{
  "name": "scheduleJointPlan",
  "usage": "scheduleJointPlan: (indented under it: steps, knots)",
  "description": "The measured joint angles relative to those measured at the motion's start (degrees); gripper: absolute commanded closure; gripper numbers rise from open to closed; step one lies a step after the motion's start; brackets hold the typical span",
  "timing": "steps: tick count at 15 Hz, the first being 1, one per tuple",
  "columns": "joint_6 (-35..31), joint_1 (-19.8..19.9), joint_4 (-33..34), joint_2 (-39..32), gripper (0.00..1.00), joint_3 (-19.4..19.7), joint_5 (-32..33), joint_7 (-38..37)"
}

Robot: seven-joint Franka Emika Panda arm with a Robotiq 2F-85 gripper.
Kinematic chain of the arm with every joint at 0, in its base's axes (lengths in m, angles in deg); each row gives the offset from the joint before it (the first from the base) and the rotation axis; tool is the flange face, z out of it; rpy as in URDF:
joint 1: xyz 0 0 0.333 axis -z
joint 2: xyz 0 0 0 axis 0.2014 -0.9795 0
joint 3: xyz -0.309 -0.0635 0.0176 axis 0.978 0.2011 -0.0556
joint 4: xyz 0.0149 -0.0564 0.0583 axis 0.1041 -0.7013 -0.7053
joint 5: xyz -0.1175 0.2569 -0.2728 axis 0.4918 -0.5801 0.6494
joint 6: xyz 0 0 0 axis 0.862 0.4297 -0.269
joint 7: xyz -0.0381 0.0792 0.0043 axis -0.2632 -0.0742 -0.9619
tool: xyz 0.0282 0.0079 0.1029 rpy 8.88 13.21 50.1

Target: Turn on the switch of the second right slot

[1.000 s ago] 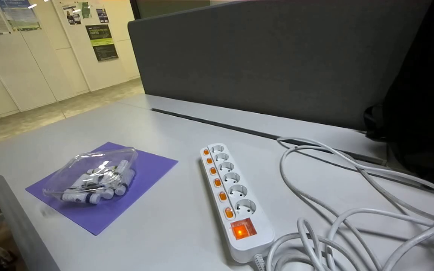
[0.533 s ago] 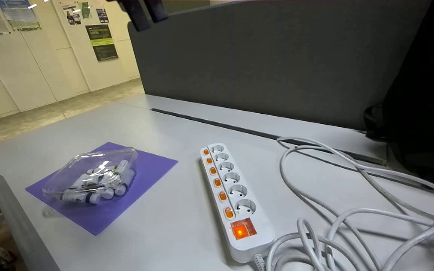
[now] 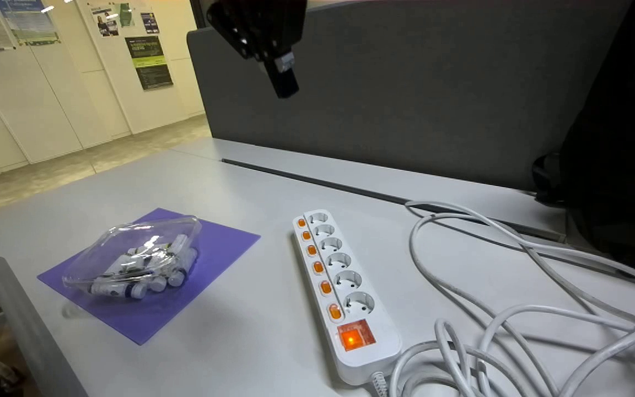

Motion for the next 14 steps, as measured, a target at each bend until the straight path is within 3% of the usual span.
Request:
scheduleJointPlan:
  steps: [3,14]
  knots:
    - [-1.8,0.0,0.1,-3.7,0.99,0.5,-1.1,0.2]
    - [-2.7,-0.1,-0.3,-5.9,1.0,0.9,-0.3,-0.2]
